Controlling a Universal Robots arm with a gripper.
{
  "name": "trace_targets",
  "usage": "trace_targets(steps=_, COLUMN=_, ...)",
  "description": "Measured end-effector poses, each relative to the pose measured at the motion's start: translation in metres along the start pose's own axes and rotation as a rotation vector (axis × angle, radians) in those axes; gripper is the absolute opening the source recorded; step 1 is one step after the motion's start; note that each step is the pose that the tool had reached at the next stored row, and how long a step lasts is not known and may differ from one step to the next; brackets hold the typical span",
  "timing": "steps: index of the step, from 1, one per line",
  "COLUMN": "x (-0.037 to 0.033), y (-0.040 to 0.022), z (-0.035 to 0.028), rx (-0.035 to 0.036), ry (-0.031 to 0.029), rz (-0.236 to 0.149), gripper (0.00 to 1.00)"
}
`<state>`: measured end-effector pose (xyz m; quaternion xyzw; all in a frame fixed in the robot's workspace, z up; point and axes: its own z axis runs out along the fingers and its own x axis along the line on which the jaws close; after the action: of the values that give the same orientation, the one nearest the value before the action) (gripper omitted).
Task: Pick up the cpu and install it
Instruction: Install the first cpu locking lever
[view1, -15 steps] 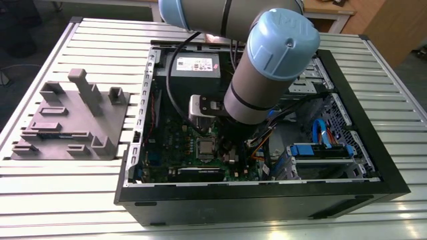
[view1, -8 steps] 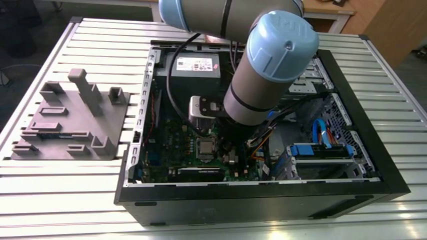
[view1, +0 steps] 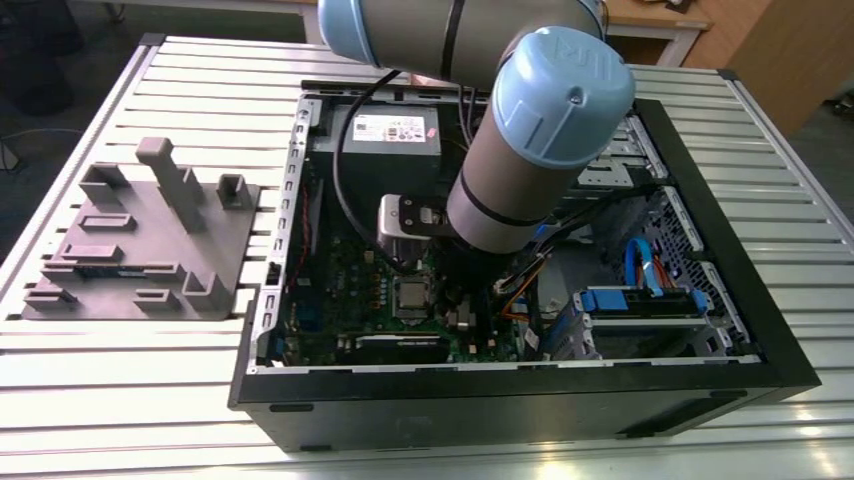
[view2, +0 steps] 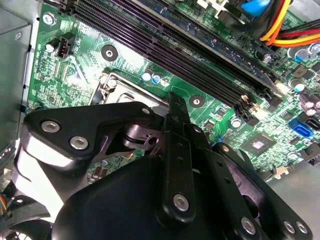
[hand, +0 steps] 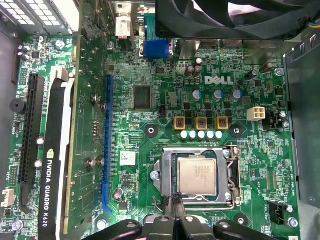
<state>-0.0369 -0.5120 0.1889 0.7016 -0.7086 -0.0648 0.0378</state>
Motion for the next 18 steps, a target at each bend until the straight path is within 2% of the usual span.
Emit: trace_targets(steps=18, x=0.0000, y=-0.0018, z=0.0035, rx=0.0009, ry=0.0029, rz=-0.016, gripper=0.10)
